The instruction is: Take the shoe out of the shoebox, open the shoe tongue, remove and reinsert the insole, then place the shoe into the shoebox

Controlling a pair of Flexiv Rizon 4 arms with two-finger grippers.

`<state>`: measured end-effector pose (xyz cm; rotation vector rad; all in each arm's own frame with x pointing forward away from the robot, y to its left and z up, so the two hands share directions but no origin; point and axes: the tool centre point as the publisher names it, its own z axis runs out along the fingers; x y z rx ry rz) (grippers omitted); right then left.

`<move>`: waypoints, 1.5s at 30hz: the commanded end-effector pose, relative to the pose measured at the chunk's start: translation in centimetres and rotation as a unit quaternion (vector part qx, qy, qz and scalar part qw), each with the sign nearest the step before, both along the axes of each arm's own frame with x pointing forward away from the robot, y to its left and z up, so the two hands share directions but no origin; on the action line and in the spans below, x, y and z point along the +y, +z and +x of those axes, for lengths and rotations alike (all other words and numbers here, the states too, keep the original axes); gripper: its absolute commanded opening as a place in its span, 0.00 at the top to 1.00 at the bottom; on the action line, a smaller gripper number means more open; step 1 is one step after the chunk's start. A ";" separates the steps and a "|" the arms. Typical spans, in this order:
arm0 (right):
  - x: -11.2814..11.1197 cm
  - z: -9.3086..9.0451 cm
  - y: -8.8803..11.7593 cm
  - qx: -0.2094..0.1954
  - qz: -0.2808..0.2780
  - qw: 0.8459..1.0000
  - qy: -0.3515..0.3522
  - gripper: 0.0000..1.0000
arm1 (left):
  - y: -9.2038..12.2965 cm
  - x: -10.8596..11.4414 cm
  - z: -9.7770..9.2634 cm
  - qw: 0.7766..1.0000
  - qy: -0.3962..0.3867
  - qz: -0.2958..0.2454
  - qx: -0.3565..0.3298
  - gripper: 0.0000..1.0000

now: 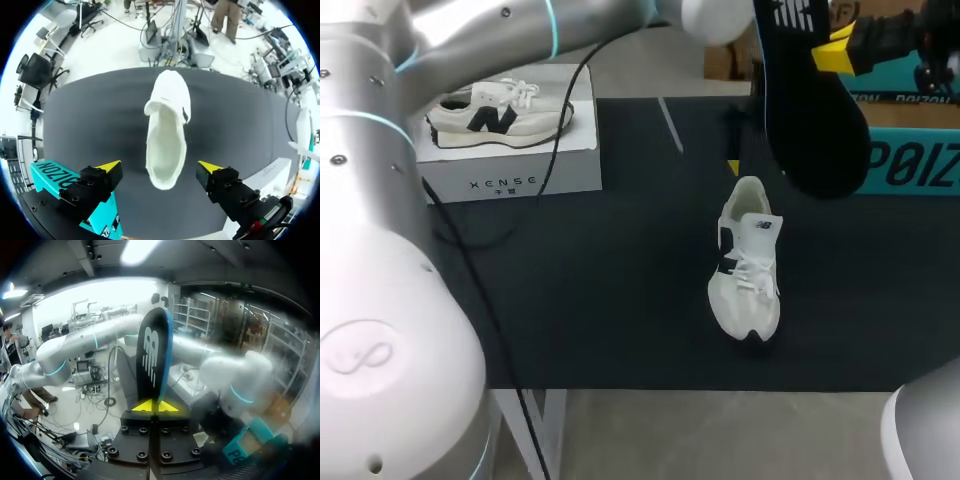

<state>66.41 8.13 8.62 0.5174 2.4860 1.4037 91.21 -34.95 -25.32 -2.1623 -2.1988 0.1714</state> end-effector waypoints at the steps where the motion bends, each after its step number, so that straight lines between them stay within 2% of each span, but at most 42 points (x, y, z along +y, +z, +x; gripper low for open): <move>1: 0.2 0.3 0.1 0.002 -0.002 1.000 0.000 1.00 | 1.6 6.2 -1.5 0.963 0.066 -0.257 -0.047 0.00; 28: 0.2 0.3 0.1 0.002 -0.002 1.000 0.000 1.00 | 1.6 6.2 -1.5 0.963 0.066 -0.257 -0.047 0.00; 31: 0.2 0.3 0.1 0.002 -0.002 1.000 0.000 1.00 | 4.3 5.8 -1.9 0.937 0.042 -0.337 -0.076 0.00; 33: 0.2 0.3 0.1 0.002 -0.002 1.000 0.000 1.00 | 5.3 5.8 -2.7 0.917 0.025 -0.388 -0.083 0.00; 37: 0.2 0.3 0.1 0.002 -0.002 1.000 0.000 1.00 | 5.9 6.1 -4.3 0.876 -0.012 -0.472 -0.094 0.00; 45: 0.2 0.3 0.1 0.002 -0.002 1.000 0.000 1.00 | 5.6 7.1 -5.5 0.782 -0.046 -0.617 -0.072 0.00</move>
